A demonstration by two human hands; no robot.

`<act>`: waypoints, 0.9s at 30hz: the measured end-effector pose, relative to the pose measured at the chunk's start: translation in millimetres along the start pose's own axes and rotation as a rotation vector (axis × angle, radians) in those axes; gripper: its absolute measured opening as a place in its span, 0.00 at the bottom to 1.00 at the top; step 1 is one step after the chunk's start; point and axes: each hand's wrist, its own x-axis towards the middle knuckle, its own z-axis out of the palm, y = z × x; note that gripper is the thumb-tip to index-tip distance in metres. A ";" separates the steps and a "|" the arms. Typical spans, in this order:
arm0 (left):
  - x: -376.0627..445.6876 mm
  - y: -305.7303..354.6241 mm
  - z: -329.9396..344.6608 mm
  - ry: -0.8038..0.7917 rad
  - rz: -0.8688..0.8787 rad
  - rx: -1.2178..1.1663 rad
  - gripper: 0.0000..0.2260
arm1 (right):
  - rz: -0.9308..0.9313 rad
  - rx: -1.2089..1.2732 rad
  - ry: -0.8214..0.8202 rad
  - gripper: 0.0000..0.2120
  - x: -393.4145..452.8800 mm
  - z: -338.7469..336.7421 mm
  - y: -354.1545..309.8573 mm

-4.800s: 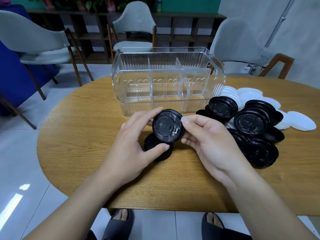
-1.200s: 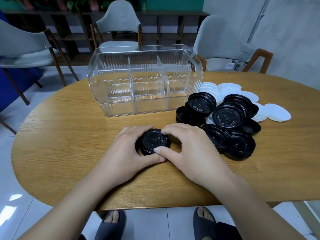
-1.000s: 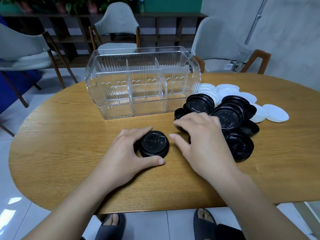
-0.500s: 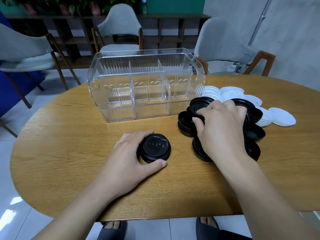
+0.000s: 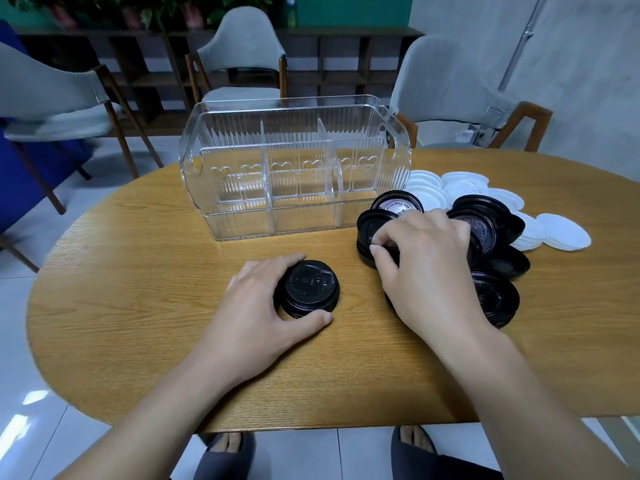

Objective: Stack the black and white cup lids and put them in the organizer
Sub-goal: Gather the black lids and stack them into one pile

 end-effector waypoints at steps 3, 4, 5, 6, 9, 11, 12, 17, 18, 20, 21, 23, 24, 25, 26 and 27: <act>-0.7 -0.9 -0.8 -0.012 0.008 0.014 0.43 | -0.038 0.085 0.078 0.04 -2.2 -5.4 -2.6; -1.2 -0.3 -1.8 -0.019 0.009 0.013 0.43 | -0.035 0.137 0.092 0.04 -2.7 -7.7 -3.9; -1.4 0.2 -2.8 -0.024 0.011 0.014 0.43 | -0.018 0.213 0.092 0.04 -3.6 -10.1 -5.6; -1.6 0.9 -4.2 -0.027 0.013 0.016 0.43 | 0.020 0.326 0.075 0.04 -4.8 -12.6 -7.4; -1.8 2.5 -7.7 -0.031 0.008 0.011 0.42 | 0.223 0.763 -0.030 0.06 -5.6 -19.3 -15.1; -2.1 3.7 -9.3 -0.028 0.011 0.012 0.41 | 0.328 0.935 -0.080 0.08 -5.0 -19.6 -18.1; -2.3 4.3 -10.4 -0.026 0.014 0.015 0.41 | 0.372 1.005 -0.105 0.08 -4.6 -18.3 -18.7; -5.4 4.5 -18.4 -0.052 0.018 -0.024 0.51 | 0.471 1.275 -0.205 0.10 -3.3 -12.4 -21.2; -6.5 5.1 -20.8 -0.026 0.022 -0.061 0.53 | 0.480 1.306 -0.220 0.10 -3.5 -11.9 -22.1; -7.5 8.6 -25.0 0.067 0.047 -0.167 0.54 | 0.500 1.364 -0.252 0.11 -4.0 -10.3 -25.5; -7.5 11.1 -26.1 0.119 0.077 -0.201 0.53 | 0.507 1.387 -0.271 0.12 -4.3 -9.0 -28.0; -6.5 16.9 -26.7 0.198 0.125 -0.236 0.52 | 0.515 1.426 -0.302 0.12 -5.7 -5.9 -33.7; -5.7 18.8 -26.1 0.226 0.140 -0.254 0.50 | 0.516 1.434 -0.312 0.12 -6.5 -4.5 -36.2; -5.1 18.7 -24.6 0.248 0.154 -0.274 0.47 | 0.512 1.428 -0.320 0.11 -7.3 -3.2 -38.7; -4.6 17.7 -23.0 0.261 0.168 -0.286 0.44 | 0.505 1.413 -0.327 0.11 -8.4 -2.3 -40.2; -4.1 15.5 -21.4 0.265 0.180 -0.288 0.41 | 0.496 1.388 -0.330 0.11 -9.1 -1.9 -41.1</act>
